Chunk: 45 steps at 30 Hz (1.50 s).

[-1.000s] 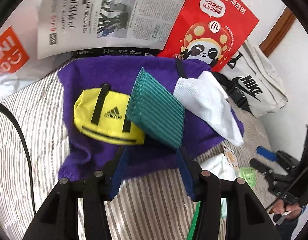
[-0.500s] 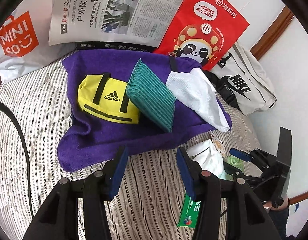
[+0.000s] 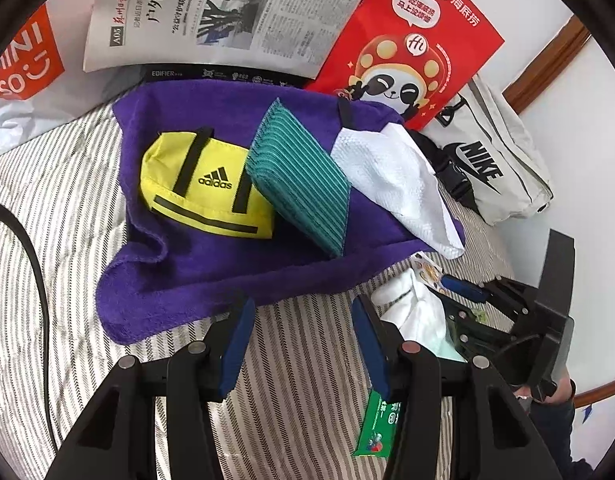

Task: Organize soft objects
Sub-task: 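Grasp the orange-print packet with the right gripper, then lift the orange-print packet with the right gripper while the left grasps the white glove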

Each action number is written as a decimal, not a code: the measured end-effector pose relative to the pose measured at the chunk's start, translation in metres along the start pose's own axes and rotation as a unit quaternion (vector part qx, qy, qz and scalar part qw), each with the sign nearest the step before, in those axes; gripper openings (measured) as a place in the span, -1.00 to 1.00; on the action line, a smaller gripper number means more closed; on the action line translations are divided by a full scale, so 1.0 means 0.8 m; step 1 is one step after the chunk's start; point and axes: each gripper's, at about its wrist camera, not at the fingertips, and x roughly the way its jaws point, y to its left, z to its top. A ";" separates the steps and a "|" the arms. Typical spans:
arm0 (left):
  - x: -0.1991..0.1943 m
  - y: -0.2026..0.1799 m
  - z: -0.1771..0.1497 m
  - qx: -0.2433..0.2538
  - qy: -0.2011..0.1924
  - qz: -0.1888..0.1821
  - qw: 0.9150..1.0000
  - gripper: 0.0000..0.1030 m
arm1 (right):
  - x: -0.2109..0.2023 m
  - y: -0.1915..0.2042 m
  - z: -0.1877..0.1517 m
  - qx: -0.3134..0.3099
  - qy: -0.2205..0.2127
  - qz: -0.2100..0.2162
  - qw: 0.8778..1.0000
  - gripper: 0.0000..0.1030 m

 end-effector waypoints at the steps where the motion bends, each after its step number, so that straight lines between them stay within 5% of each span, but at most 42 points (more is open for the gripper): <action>1: 0.000 -0.001 -0.001 0.002 0.001 0.000 1.000 -0.06 | -0.007 0.002 0.001 -0.002 -0.016 -0.017 1.000 -0.69; 7: 0.001 -0.001 -0.002 0.006 0.003 -0.004 1.000 -0.06 | 0.000 -0.005 0.006 0.019 0.000 0.037 0.999 -0.72; 15: 0.002 -0.004 -0.004 0.008 0.006 -0.005 1.000 -0.06 | -0.006 -0.019 0.006 0.052 -0.012 0.039 0.998 -0.89; 22: 0.007 -0.007 -0.009 0.008 0.014 -0.010 1.000 -0.06 | -0.005 -0.047 0.004 0.114 -0.002 0.096 0.989 -0.92; 31: 0.008 -0.018 -0.009 0.013 0.019 -0.014 1.000 -0.06 | 0.010 -0.035 0.012 0.090 0.003 0.062 0.994 -0.91; 45: 0.015 -0.064 -0.040 0.080 0.032 -0.034 0.996 -0.06 | -0.050 -0.058 -0.019 0.134 -0.038 0.061 0.988 -0.94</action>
